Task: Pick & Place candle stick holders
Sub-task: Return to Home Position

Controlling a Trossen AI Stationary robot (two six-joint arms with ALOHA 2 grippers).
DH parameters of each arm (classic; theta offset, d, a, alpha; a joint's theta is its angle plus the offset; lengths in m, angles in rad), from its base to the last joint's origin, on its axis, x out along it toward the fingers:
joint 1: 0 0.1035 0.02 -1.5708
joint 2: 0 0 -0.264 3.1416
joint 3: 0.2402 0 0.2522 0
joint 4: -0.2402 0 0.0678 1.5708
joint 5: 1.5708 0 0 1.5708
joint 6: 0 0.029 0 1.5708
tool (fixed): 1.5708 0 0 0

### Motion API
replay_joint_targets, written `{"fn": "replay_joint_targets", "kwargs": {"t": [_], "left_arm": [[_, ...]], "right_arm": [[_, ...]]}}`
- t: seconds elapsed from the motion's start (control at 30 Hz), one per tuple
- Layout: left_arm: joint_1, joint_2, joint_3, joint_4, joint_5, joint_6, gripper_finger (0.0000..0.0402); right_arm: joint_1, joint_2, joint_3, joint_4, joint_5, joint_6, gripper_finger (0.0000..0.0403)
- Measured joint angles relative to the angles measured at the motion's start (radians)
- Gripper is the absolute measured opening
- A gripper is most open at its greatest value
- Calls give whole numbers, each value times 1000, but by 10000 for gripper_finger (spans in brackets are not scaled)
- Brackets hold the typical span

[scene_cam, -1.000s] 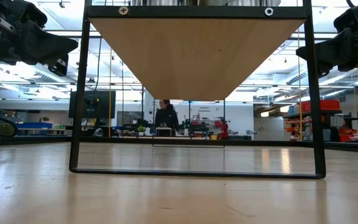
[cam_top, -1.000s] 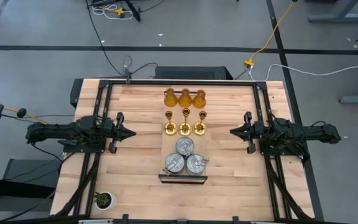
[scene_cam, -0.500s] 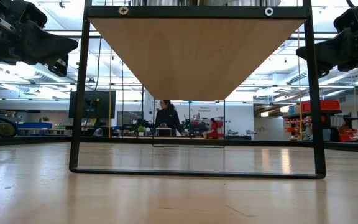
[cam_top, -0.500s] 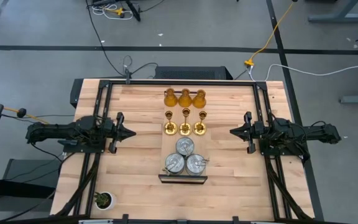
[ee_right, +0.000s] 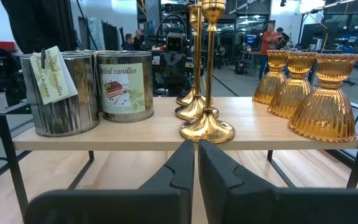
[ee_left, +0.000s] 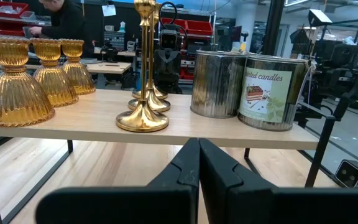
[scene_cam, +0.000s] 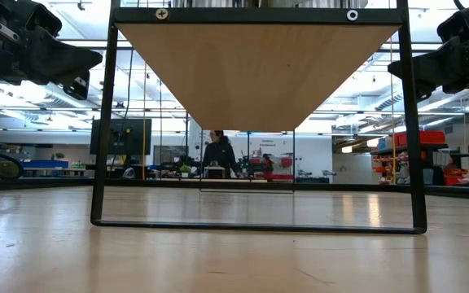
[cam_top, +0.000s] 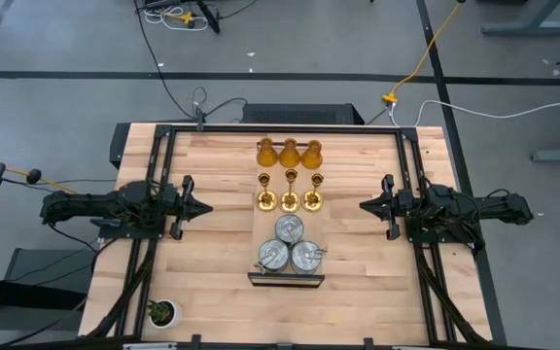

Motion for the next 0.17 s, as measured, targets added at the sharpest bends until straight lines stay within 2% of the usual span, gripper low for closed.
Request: {"fn": "replay_joint_targets", "kwargs": {"t": [0.17], "left_arm": [[0, 0, 0, 0, 0, 0, 7]], "right_arm": [[0, 0, 0, 0, 0, 0, 27]]}}
